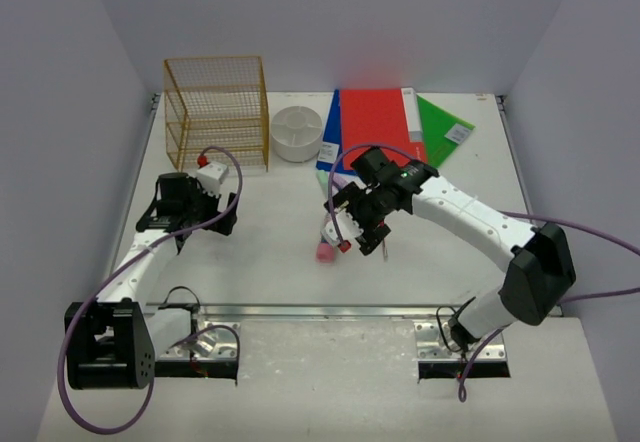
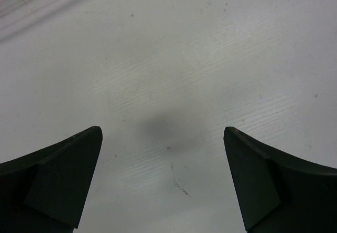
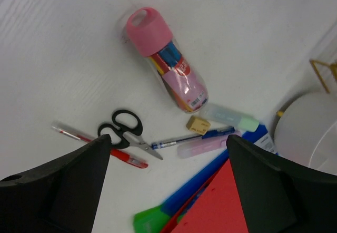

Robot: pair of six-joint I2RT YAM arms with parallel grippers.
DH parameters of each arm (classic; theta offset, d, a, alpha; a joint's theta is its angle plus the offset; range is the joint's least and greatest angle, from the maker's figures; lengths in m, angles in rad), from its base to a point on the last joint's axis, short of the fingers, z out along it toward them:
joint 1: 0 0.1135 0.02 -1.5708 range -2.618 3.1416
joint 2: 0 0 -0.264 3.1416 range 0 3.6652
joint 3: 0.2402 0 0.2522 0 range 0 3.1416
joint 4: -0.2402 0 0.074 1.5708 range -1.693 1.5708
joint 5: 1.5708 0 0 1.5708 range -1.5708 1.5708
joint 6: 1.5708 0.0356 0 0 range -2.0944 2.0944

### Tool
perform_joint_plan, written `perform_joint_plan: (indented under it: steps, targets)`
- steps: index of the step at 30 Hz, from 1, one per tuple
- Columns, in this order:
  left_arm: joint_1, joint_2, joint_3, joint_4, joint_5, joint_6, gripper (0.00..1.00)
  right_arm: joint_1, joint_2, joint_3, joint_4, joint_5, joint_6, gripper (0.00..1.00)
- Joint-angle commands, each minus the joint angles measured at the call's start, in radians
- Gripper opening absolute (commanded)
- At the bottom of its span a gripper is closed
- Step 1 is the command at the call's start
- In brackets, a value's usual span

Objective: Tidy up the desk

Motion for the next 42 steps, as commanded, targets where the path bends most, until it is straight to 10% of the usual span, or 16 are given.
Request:
perform_joint_plan:
  steps: [1,27,37,42]
  targets:
    - [0.001,-0.013,0.022,0.030,0.024,-0.003,1.00,0.068,0.033,-0.018,-0.001,0.043,-0.446,0.91]
    - [0.060,-0.007,0.034,0.066,0.133,-0.070,1.00,0.298,0.488,0.248,-0.210,0.429,-0.732,0.74]
    - [0.078,-0.007,0.029,0.073,0.147,-0.071,1.00,0.303,0.566,0.194,-0.135,0.467,-0.624,0.57]
    - [0.084,-0.005,0.030,0.073,0.145,-0.071,1.00,0.304,0.569,0.194,-0.106,0.466,-0.555,0.31]
